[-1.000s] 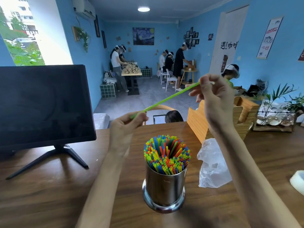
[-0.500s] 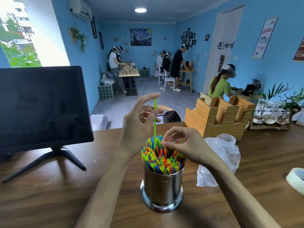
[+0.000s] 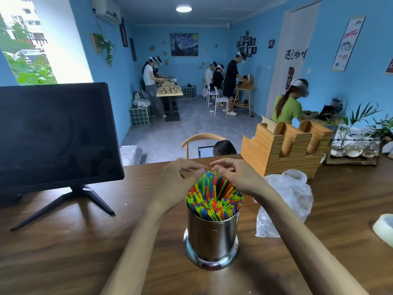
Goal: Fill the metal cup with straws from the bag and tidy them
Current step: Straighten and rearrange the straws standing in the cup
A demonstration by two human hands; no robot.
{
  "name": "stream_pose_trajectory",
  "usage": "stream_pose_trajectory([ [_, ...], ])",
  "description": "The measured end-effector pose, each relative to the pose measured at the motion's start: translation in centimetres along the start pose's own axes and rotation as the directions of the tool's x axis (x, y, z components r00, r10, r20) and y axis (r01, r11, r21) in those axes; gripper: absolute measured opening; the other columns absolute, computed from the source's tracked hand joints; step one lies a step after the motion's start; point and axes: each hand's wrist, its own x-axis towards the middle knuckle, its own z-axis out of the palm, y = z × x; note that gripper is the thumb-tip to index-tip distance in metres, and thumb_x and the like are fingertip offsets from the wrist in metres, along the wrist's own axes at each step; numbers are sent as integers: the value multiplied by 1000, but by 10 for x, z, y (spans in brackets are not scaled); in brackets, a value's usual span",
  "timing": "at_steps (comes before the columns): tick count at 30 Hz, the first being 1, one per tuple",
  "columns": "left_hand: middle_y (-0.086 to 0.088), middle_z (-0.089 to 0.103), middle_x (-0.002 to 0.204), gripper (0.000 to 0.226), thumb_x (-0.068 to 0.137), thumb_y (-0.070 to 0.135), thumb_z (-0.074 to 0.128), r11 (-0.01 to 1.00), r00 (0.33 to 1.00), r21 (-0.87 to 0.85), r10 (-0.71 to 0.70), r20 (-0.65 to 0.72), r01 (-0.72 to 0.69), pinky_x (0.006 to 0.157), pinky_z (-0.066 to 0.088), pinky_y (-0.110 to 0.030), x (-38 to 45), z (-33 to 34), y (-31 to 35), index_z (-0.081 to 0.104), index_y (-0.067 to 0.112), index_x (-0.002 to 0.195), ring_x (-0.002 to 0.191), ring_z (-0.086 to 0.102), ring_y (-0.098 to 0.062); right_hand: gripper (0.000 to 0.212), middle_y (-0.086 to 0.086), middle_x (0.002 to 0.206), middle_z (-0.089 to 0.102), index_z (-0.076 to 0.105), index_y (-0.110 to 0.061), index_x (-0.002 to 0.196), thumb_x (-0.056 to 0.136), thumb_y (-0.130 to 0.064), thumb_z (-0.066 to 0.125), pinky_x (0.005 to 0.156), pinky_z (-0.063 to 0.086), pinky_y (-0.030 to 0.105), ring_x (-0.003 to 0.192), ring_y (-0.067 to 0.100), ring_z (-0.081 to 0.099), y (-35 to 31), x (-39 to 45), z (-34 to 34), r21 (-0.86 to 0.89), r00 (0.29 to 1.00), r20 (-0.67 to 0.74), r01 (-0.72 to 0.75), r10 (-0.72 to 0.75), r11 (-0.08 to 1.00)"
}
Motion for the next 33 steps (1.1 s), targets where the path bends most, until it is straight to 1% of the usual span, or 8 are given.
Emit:
stream_pose_trajectory([
  [4, 15, 74, 107, 17, 95, 43, 69, 988, 988, 46, -149, 50, 147, 87, 53, -25, 7, 2, -4, 76, 37, 110, 100, 65, -1, 15, -13, 92, 75, 77, -31, 94, 98, -37, 65, 73, 48, 19, 89, 5, 68, -5, 4, 5, -4, 999, 43, -17, 17, 1000],
  [7, 15, 76, 98, 19, 96, 43, 68, 974, 967, 57, -223, 120, 217, 87, 58, -30, 8, 4, -9, 80, 31, 105, 94, 68, -2, 14, -10, 89, 76, 79, -25, 91, 95, -35, 70, 74, 51, 22, 89, 8, 69, -5, 5, 4, 13, 1000, 14, -24, 23, 1000],
  [12, 19, 75, 90, 6, 94, 38, 71, 980, 970, -2, -199, 138, 201, 75, 55, -19, 10, 5, -11, 77, 39, 94, 91, 70, -2, 4, -8, 88, 77, 81, -25, 89, 88, -28, 80, 73, 55, 22, 89, 10, 72, -6, 3, -1, 98, 998, -46, -33, 38, 995],
  [20, 24, 70, 103, 14, 92, 43, 72, 994, 991, -3, -113, 76, 113, 89, 54, -22, 12, 2, -8, 71, 46, 106, 99, 63, 5, 20, -9, 88, 80, 82, -21, 96, 78, -26, 86, 81, 59, 22, 85, 3, 75, -26, 4, -13, 214, 961, -266, 136, -76, 967],
  [23, 28, 64, 116, 25, 95, 49, 66, 998, 997, -57, -19, 73, 23, 93, 46, -19, 14, 4, -2, 71, 45, 119, 110, 56, 10, 20, -4, 94, 80, 79, -19, 104, 85, -13, 80, 82, 59, 22, 92, 10, 76, -44, 0, -15, 355, 924, -339, 299, -176, 886],
  [27, 25, 70, 110, 16, 97, 41, 67, 997, 981, -61, 54, 188, -43, 100, 47, -30, 14, 10, 6, 76, 42, 111, 111, 62, 4, 21, -1, 97, 80, 75, -14, 108, 90, -4, 73, 70, 59, 26, 85, 22, 78, -68, -6, -20, 449, 841, -466, 492, -274, 746],
  [30, 24, 75, 103, 14, 99, 35, 66, 997, 976, -47, 63, 209, -54, 98, 50, -29, 12, 10, 6, 78, 36, 105, 105, 66, 4, 20, -3, 92, 80, 74, -11, 107, 88, -6, 73, 63, 57, 24, 79, 21, 78, -79, -7, -28, 499, 774, -591, 571, -226, 652],
  [33, 19, 76, 94, 16, 100, 33, 64, 994, 983, -103, 59, 174, -41, 86, 49, -16, 12, 5, 9, 76, 39, 92, 96, 68, 2, 16, 0, 86, 80, 75, -6, 102, 86, -11, 77, 60, 57, 25, 77, 22, 78, -78, -5, -32, 545, 741, -665, 572, -100, 612],
])
